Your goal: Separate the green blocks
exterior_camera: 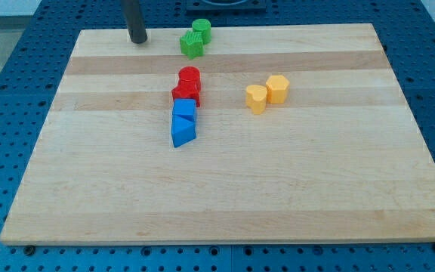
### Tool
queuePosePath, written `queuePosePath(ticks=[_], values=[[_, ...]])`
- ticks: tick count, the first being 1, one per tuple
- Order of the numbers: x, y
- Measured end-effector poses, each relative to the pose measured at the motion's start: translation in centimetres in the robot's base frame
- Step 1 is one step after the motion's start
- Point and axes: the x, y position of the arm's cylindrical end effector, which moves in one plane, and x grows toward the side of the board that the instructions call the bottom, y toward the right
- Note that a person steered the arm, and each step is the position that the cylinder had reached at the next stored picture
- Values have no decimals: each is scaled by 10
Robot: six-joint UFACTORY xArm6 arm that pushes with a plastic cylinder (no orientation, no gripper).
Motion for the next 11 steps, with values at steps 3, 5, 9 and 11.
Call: queuePosePath(ticks=[3, 5, 9, 11], values=[[-14, 54], [-13, 104], [-10, 176], [29, 196]])
